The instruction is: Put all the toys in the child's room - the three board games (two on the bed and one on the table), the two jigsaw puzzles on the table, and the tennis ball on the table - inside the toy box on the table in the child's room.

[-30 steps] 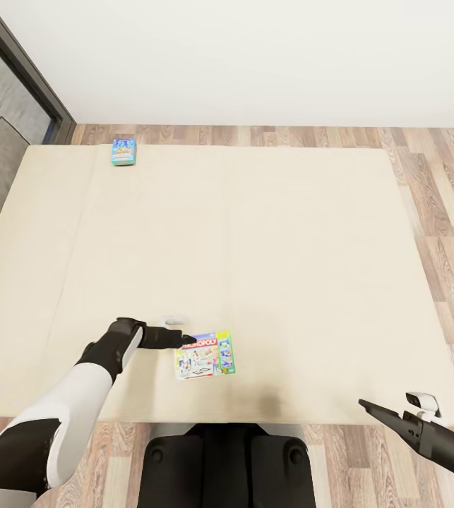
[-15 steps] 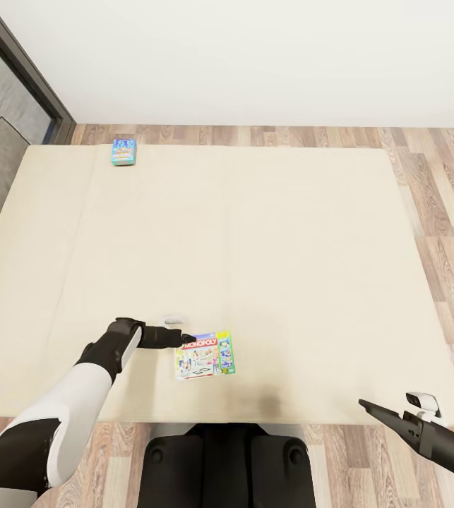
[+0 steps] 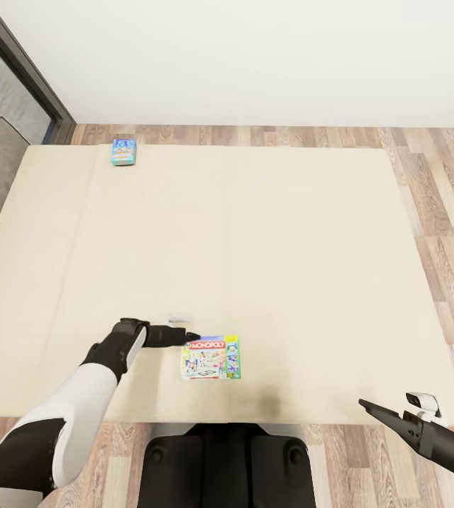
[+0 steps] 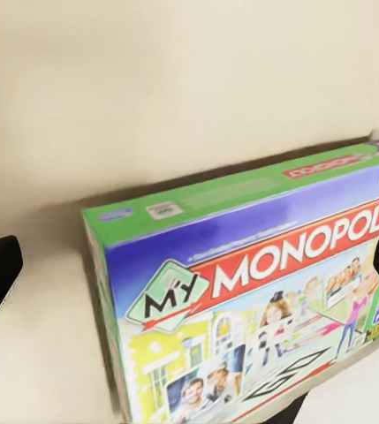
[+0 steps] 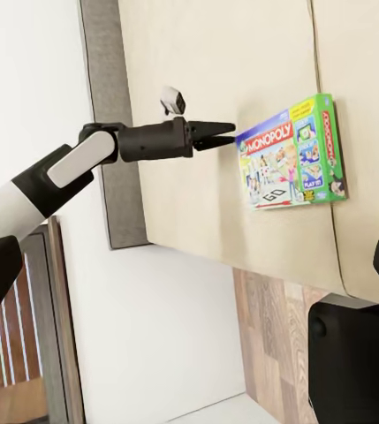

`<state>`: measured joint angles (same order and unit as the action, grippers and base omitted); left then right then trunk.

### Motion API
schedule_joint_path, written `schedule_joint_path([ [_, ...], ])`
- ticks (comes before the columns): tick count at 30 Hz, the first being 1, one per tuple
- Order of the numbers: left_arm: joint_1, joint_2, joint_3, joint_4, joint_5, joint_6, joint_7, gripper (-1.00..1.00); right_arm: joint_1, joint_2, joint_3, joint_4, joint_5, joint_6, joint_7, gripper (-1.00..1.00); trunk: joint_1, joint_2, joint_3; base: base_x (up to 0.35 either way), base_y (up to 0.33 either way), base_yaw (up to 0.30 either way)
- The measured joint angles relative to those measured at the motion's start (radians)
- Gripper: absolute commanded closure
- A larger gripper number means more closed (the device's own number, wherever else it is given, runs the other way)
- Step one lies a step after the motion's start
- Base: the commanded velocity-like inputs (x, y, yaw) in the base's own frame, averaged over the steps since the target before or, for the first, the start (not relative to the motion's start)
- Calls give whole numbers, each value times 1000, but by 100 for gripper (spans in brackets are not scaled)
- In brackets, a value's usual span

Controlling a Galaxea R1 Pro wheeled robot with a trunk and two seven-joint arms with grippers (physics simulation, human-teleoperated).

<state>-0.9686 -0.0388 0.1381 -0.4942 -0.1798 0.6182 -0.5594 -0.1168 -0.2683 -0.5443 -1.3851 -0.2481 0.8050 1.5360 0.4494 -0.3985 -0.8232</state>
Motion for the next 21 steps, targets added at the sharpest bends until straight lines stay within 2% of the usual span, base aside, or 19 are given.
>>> schedule_joint_path([
  [9, 9, 28, 20, 0, -2, -4, 3, -100, 0, 0, 0, 0, -1, -1, 0, -100, 0, 0, 0, 0, 0, 0],
  [21, 40, 27, 19, 0, -7, -6, 22, -100, 0, 1, 0, 0, 0, -2, -1, -100, 0, 0, 0, 0, 0, 0],
])
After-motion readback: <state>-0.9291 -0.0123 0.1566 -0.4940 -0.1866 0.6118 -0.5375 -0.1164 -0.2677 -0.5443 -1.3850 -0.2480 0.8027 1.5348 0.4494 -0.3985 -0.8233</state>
